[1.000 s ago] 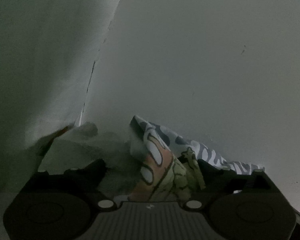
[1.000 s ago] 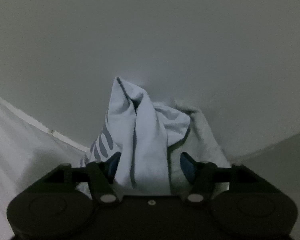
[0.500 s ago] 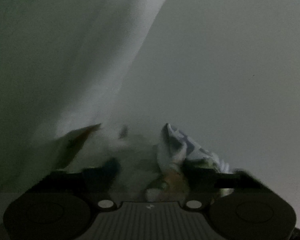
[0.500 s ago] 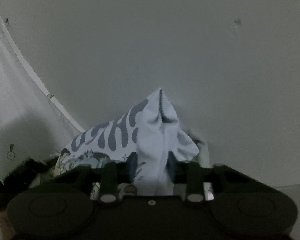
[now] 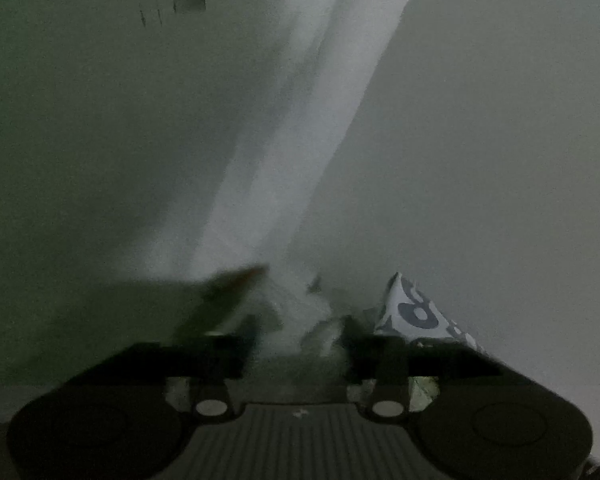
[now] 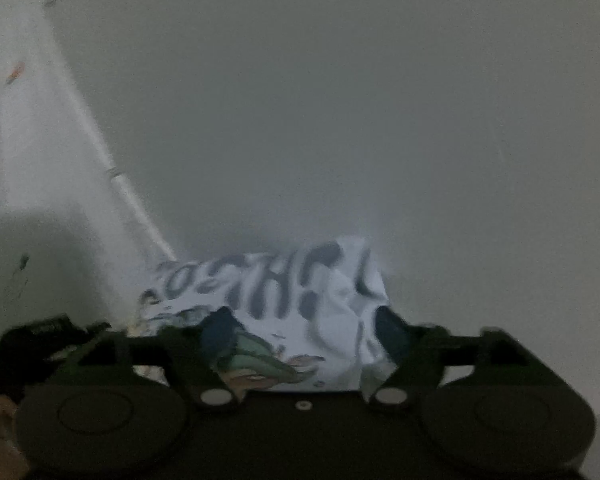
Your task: Fold clothes
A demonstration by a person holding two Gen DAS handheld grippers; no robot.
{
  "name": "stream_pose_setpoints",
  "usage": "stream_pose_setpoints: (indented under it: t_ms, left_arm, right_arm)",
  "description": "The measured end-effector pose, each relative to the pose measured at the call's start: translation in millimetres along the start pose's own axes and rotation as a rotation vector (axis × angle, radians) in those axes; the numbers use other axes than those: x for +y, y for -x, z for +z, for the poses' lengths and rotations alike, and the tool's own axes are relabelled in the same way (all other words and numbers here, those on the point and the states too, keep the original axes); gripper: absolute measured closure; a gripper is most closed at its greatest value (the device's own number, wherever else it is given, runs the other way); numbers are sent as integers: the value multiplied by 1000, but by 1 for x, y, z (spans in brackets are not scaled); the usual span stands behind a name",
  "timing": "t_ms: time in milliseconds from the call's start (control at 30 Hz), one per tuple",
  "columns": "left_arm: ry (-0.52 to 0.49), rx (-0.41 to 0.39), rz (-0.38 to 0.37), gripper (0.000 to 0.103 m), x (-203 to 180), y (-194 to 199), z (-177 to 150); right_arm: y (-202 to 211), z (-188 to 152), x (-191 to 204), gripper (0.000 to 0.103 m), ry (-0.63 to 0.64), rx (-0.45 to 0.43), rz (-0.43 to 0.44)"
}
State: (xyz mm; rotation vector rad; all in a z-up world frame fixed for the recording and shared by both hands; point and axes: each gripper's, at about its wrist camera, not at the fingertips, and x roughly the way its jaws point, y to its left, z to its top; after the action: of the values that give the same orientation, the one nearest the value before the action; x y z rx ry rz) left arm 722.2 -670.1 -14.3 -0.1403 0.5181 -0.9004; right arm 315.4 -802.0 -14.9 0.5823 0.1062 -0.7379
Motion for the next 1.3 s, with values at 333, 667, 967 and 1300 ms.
stream_pose_setpoints:
  t_ms: [333, 667, 967, 1300]
  left_arm:
    - [-88, -250, 180, 0, -44, 252, -59]
    - [-70, -466, 521, 0, -103, 474, -175]
    - [-17, -392, 674, 0, -147, 621, -278]
    - [89, -248, 771, 0, -172, 752, -369]
  right_arm:
    - [100, -17, 65, 0, 400, 14, 225]
    - [237, -59, 118, 0, 514, 77, 583]
    - [366, -126, 128, 0, 537, 160, 728]
    - [516, -188, 115, 0, 636, 294, 719]
